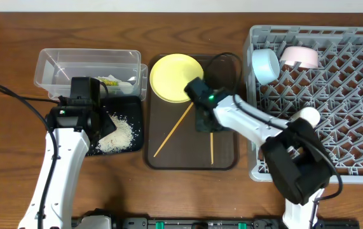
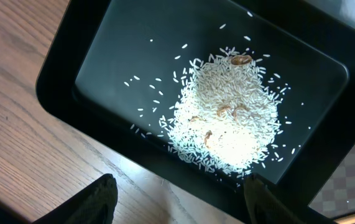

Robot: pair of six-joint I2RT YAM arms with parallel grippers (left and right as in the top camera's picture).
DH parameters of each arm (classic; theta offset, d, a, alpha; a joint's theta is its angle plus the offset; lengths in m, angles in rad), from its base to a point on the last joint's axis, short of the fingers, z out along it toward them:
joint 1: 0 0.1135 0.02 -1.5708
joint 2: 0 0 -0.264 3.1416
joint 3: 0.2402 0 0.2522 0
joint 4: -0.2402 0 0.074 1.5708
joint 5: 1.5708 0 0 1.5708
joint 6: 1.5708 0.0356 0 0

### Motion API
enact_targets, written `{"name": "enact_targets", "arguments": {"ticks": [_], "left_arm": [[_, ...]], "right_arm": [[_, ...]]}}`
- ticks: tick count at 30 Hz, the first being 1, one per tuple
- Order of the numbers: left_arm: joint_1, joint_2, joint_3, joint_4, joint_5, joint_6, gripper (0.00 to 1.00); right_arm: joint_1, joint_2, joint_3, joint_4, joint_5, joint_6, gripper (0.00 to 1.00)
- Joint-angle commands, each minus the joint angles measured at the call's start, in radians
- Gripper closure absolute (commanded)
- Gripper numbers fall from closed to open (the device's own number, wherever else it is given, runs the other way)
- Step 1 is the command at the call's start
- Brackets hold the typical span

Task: Sort waste into correct bins and load items into the dishwasher rack
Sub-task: 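Carry the chopstick to the rack's left edge and drop it in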

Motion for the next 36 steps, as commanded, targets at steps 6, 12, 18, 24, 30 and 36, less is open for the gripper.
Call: {"name": "enact_targets", "arguments": {"ticks": [6,12,18,24,30,36], "left_arm": [[0.005,-0.007,0.01,0.002,-0.002,-0.009,0.32],[0.005,-0.007,0.01,0.002,-0.002,-0.009,0.32],[0.005,-0.007,0.01,0.007,-0.002,-0.009,0.32],[0.005,-0.007,0.01,0.01,-0.002,-0.009,0.32],[0.005,-0.007,0.01,0.009,-0.002,-0.009,0.32],[0.005,-0.007,0.01,0.009,-0.002,-0.009,0.32]], "right_arm": [[-0.156,-0.26,0.001,0.012,-0.035,-0.329,0.99],[-0.263,-0.447,0.001,-0.085,-0.039,-0.397,0.99],[-0.36,-0.491,-0.002,-0.208,-0.04,-0.444,0.99],[-0.382,-0.448,-0.053,-0.215,-0.039,-0.468,0.99],[-0.384,-0.405,-0.122,-0.13,-0.039,-0.467,0.99],[-0.384,-0.393,-0.124,-0.104,-0.031,-0.467,0.96]]}}
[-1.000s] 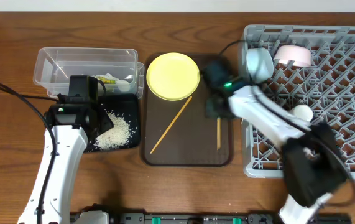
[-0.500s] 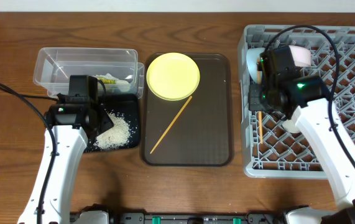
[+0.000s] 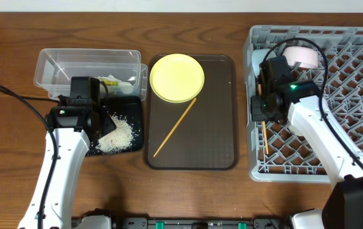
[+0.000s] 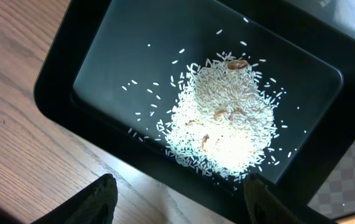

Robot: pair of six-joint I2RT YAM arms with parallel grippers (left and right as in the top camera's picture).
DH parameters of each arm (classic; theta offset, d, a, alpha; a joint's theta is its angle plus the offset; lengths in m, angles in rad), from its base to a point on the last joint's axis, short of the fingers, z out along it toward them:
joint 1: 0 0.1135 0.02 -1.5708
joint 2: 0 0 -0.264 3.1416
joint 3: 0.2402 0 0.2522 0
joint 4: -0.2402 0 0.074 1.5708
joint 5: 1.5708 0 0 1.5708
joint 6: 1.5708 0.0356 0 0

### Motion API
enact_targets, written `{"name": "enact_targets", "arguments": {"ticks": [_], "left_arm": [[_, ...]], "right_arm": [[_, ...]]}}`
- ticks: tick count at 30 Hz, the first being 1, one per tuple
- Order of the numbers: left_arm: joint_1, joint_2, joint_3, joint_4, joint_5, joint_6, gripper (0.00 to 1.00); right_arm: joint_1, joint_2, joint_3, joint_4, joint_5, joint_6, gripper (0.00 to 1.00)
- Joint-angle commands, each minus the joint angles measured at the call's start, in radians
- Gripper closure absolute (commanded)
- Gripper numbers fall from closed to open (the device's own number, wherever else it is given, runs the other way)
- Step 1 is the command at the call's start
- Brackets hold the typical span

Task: Sort waste into correct bins and load items into the dishwasher rack
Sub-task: 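Carry the chopstick to the rack's left edge and drop it in, then grasp the second wooden chopstick on the brown tray with the right gripper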

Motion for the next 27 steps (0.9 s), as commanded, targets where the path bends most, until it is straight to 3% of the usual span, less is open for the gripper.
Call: {"name": "enact_targets", "arguments": {"ticks": [1,8,13,20,27], "left_arm": [[0.005,-0.007,0.01,-0.006,-0.002,-0.009,0.32],[0.005,-0.007,0.01,-0.006,-0.002,-0.009,0.32],[0.005,-0.007,0.01,-0.006,-0.002,-0.009,0.32],[0.004,-0.007,0.01,-0.006,-0.002,-0.009,0.32],[0.005,-0.007,0.01,-0.006,-0.002,-0.009,0.32]], "right_arm": [[-0.01,-0.001,0.0,0.01,0.008,-0.011,0.93],[-0.01,-0.006,0.005,0.03,0.008,-0.011,0.7],[-0.005,-0.032,0.037,0.084,-0.03,-0.012,0.66],[0.087,-0.048,0.049,0.29,-0.327,-0.002,0.62],[0.308,0.018,0.049,0.382,-0.191,0.098,0.6]]}}
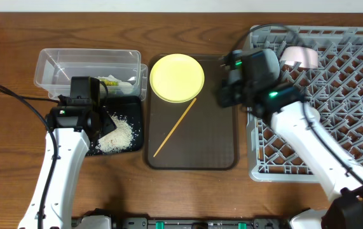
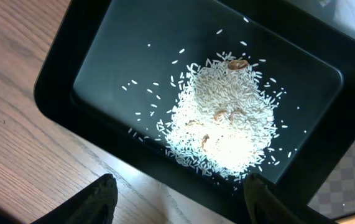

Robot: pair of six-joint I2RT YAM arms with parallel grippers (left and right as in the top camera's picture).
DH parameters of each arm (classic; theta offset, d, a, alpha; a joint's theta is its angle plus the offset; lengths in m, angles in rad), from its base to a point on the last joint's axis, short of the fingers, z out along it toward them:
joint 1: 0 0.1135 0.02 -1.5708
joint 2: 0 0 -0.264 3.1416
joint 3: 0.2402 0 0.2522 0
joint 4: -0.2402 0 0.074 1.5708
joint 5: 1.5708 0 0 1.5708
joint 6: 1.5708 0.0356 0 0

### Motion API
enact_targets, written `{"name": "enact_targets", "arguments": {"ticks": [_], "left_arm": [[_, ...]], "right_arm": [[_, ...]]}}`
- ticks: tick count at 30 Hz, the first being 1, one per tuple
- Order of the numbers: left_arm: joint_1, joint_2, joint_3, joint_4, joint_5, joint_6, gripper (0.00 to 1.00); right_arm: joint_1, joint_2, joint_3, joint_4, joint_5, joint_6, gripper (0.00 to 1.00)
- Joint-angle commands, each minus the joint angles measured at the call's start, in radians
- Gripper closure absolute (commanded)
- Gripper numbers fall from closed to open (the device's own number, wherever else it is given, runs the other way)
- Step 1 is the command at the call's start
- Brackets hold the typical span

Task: Sort waste into correct bins and load items into the dishwasher rack
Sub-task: 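Grasp the second wooden chopstick on the brown tray with the right gripper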

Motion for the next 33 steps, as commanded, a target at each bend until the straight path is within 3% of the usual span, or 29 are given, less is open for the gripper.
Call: {"name": "enact_targets", "arguments": {"ticks": [1,6,13,27,33], "left_arm": [[0.005,-0.007,0.01,-0.006,-0.002,-0.009,0.32],[0.005,-0.007,0.01,-0.006,-0.002,-0.009,0.32],[0.005,-0.007,0.01,-0.007,-0.002,-0.009,0.32],[0.005,-0.007,0.01,-0.006,-0.002,-0.009,0.32],[0.005,-0.007,0.01,-0.007,-0.002,-0.009,0.32]], "right_arm": [[0.117,0.058,0.015,0.019,0.091,0.086,0.62],[0.266,0.178,0.015,0.084,0.242,0.163,0.63],[0.365,0.336,0.015,0.147,0.303,0.297,0.62],[0.388,0.438,0.015,0.117,0.378,0.327,0.62],[0.354,0.436,0.015,-0.009,0.389,0.399,0.75]]}}
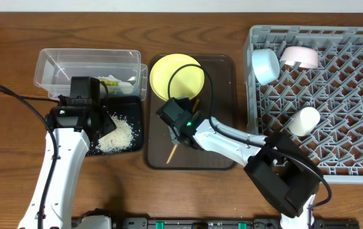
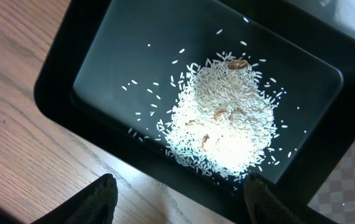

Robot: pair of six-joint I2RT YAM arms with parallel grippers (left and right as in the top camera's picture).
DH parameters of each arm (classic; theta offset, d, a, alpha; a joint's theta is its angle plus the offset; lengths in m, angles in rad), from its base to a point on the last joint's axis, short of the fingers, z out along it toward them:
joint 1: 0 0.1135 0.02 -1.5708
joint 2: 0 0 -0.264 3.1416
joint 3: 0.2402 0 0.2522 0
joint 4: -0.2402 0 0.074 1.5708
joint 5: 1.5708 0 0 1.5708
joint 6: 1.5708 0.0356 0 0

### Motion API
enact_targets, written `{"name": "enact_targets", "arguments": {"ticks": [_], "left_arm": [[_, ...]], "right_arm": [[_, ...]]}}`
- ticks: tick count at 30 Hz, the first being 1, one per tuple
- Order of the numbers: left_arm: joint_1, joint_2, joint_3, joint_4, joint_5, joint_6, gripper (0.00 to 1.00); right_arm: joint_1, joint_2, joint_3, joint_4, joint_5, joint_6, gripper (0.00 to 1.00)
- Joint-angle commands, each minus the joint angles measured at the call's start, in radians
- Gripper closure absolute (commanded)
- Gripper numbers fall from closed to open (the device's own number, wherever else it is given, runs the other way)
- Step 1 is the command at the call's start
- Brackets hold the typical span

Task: Sort waste into correct bins and load items into the dishwasher rack
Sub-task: 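Grasp the second wooden chopstick on the brown tray with the right gripper, then place the second chopstick upright beside the first in the rack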

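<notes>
A wooden chopstick (image 1: 171, 152) lies slantwise on the brown tray (image 1: 222, 152), its top end by the yellow plate (image 1: 177, 76). My right gripper (image 1: 176, 125) is low over the chopstick's middle; its body hides the fingers, so I cannot see how the jaws stand. The grey dishwasher rack (image 1: 353, 146) holds a blue cup (image 1: 265, 63), a pink bowl (image 1: 300, 56) and a white cup (image 1: 304, 121). My left gripper (image 2: 180, 208) hangs open and empty over the black bin (image 2: 59, 81) of spilled rice (image 2: 227, 124).
A clear plastic bin (image 1: 89, 67) with a wrapper inside stands behind the black bin (image 1: 136, 117), at the left of the tray. The rack fills the right side of the wooden table (image 1: 16, 165). The right arm stretches across the tray from the front right.
My right gripper has moved from the tray's far right corner to the chopstick at the tray's left half. The chopstick's lower end now lies further right. The left arm is unchanged.
Two chopsticks lay on the tray, with my right gripper down at the right-hand one. Then that gripper was over the rack's left edge with a chopstick below it, and one remained on the tray. It then returned over the tray and now sits on the remaining chopstick.
</notes>
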Motion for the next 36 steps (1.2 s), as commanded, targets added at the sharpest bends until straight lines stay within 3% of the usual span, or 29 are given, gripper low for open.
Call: {"name": "enact_targets", "arguments": {"ticks": [1,5,8,16,29,36], "left_arm": [[0.005,-0.007,0.01,-0.007,-0.002,-0.009,0.32],[0.005,-0.007,0.01,-0.006,-0.002,-0.009,0.32],[0.005,-0.007,0.01,-0.007,-0.002,-0.009,0.32],[0.005,-0.007,0.01,-0.007,-0.002,-0.009,0.32],[0.005,-0.007,0.01,-0.006,-0.002,-0.009,0.32],[0.005,-0.007,0.01,-0.006,-0.002,-0.009,0.32]], "right_arm": [[-0.035,0.017,-0.005,-0.068,0.013,0.097,0.77],[-0.092,0.017,-0.005,-0.13,0.002,0.152,0.85],[-0.13,0.015,-0.005,-0.153,-0.009,0.151,0.99],[-0.231,-0.065,-0.005,-0.201,-0.05,0.041,0.99],[-0.454,-0.47,-0.005,-0.304,-0.124,-0.307,0.99],[-0.605,-0.475,-0.005,-0.375,-0.132,-0.369,0.99]]}}
